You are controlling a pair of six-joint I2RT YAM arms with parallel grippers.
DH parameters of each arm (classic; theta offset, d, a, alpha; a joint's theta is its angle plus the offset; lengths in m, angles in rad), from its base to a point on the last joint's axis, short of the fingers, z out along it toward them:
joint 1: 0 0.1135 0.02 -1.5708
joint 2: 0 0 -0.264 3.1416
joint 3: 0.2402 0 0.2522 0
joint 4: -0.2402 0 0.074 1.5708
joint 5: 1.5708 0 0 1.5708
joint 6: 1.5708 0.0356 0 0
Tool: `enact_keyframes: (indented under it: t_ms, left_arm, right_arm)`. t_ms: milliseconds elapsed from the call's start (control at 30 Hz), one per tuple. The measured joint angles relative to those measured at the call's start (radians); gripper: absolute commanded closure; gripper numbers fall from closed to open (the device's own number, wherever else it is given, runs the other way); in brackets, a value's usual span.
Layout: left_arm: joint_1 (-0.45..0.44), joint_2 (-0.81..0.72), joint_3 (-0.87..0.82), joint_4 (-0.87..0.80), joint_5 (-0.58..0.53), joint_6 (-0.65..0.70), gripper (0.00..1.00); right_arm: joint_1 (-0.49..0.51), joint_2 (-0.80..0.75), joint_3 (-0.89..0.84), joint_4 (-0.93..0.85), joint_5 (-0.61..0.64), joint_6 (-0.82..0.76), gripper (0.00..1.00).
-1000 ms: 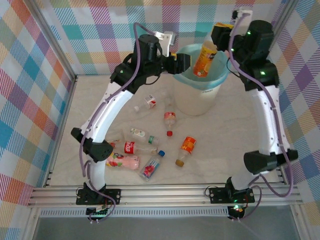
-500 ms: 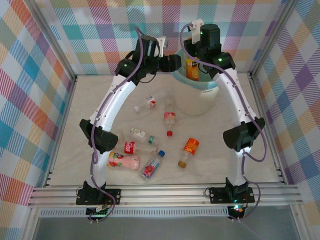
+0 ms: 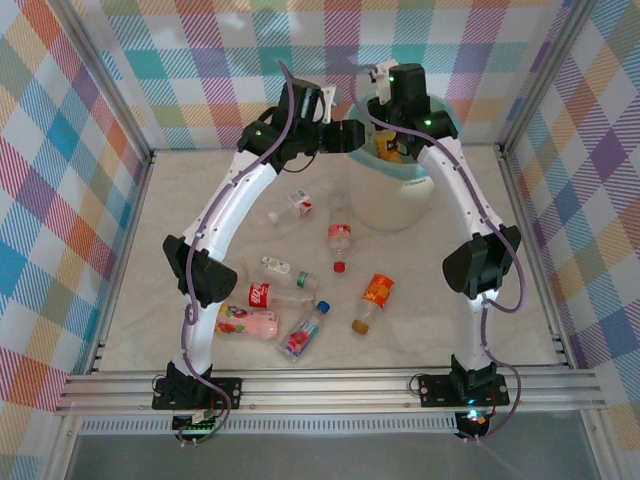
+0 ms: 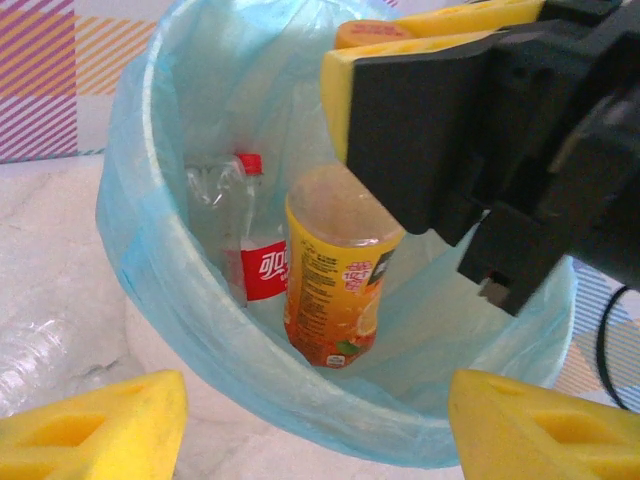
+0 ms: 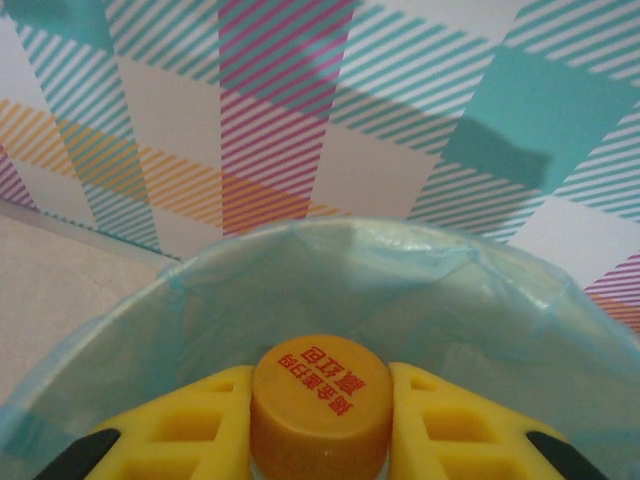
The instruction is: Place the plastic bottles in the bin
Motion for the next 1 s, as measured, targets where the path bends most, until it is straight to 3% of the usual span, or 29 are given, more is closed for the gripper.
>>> enact_keyframes:
  t_ms: [367, 567, 1000]
  left_arm:
    - [0.001, 0.002, -0.019, 0.005, 0.019, 0.000, 0.29]
    - [0.009, 0.002, -0.041, 0.022, 0.031, 0.000, 0.29]
    - [0.021, 0.002, -0.067, 0.023, 0.038, 0.000, 0.29]
  right_arm:
    - [0.000, 0.029, -0.021, -0.007, 0.002, 0.029, 0.44]
    - [0.000, 0.015, -0.023, -0.021, -0.006, 0.047, 0.43]
    - [0.000, -0.166, -0.074, -0.039, -0.069, 0.119, 0.42]
